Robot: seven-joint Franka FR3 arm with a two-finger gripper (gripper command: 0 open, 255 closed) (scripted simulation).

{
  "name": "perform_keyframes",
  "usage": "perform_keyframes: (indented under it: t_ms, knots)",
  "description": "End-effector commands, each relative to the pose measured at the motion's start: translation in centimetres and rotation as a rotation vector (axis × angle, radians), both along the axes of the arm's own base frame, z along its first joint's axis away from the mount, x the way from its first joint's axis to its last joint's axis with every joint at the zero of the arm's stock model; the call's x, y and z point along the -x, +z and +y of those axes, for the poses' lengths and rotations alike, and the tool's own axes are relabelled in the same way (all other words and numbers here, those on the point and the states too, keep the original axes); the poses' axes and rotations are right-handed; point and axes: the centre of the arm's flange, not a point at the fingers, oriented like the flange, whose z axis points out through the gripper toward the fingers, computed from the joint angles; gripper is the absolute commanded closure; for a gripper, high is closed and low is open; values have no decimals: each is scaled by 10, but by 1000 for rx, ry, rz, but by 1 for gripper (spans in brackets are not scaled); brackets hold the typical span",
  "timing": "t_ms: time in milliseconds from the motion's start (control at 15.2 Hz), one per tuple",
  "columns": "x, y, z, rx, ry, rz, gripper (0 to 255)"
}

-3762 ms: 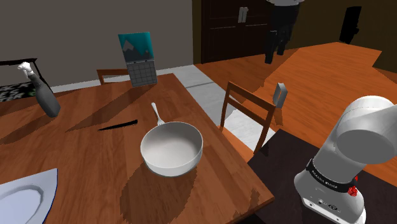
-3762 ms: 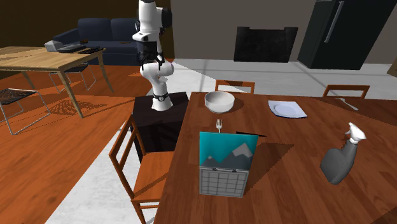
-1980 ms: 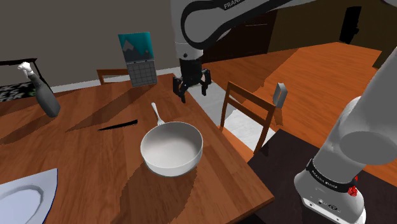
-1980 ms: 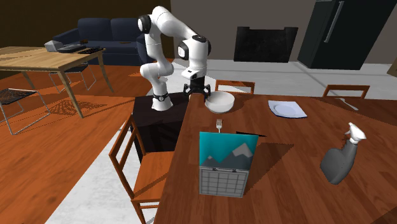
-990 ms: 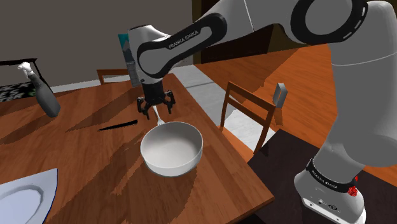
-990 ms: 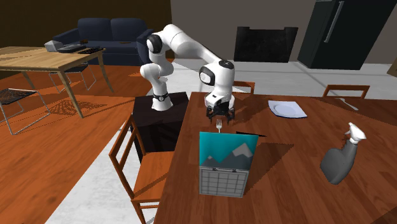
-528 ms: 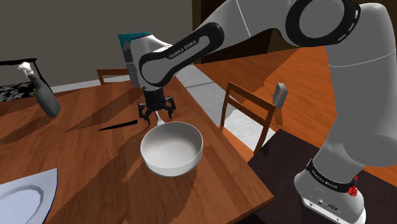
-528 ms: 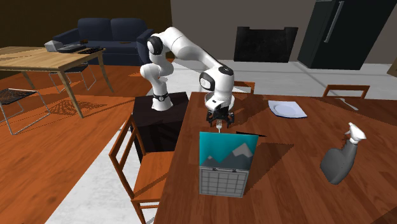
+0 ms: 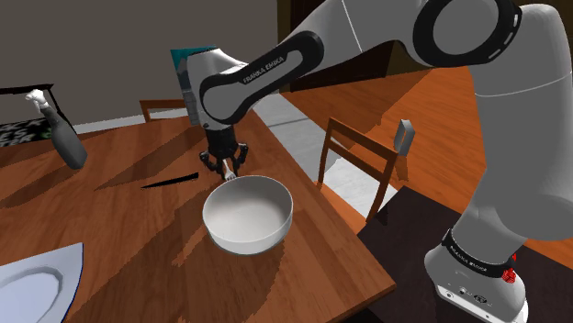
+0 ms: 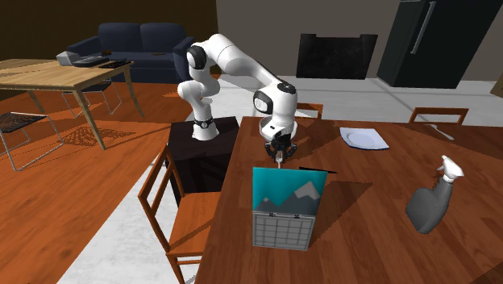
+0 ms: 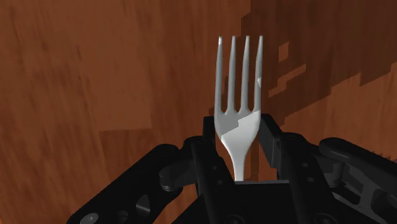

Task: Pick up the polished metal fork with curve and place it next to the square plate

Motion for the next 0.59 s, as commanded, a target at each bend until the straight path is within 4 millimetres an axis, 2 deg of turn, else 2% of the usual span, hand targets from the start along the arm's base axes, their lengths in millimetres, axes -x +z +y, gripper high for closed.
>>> perform_keyframes:
  t_ms: [0,462,528]
  knots:
    - [0,-5,-3,9,-3,12,255]
    - [0,-5,-4,9,-3,12,255]
    - [0,0,-4,9,-3,12,255]
